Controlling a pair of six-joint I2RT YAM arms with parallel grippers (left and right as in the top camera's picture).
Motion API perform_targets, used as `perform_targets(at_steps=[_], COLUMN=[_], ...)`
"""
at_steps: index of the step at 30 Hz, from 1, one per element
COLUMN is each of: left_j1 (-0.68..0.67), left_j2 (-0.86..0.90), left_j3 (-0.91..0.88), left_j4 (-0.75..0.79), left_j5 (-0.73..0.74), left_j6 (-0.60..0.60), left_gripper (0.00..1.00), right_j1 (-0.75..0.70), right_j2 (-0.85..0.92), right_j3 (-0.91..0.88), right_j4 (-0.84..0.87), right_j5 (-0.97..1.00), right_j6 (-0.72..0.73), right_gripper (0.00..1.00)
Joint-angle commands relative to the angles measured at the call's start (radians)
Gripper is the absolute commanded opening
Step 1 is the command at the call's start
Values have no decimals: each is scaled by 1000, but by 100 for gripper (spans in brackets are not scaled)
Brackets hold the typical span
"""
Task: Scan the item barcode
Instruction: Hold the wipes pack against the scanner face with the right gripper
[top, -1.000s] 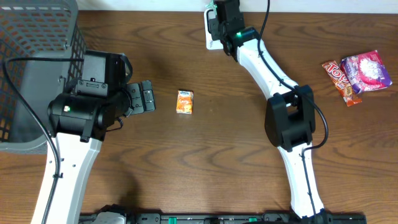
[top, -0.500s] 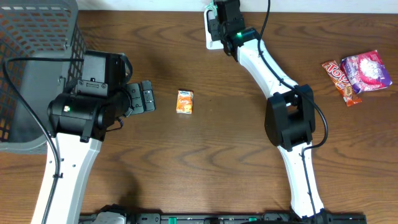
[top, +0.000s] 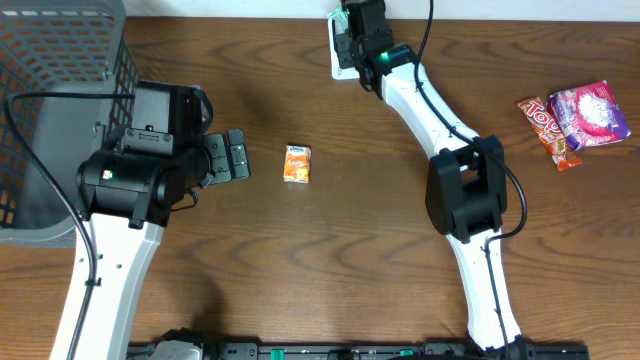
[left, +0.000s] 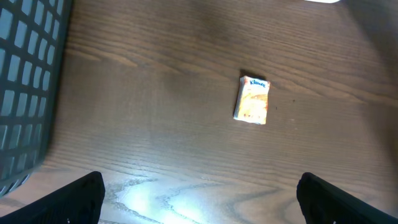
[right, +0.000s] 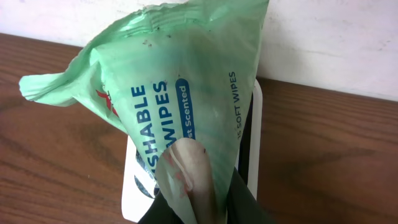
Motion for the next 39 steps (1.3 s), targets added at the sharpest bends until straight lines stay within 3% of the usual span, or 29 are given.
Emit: perform_targets(at_steps=[1,20,39], left_j1=[1,1,1], left_j2=[2,2,2], left_j3=[-2,-2,-2], left_j4=[-2,-2,-2], left_j5=[-13,-13,-13], left_j6=[6,6,6], left_gripper=[98,98,98], right_j1=[3,-31,-25], right_j2=[35,-89,-13], right_j3=[26,48,37], right_j4=[-1,3,-46], right_j5=[3,21,-77], right_j6=[-2,-1,36], right_gripper=[1,1,1])
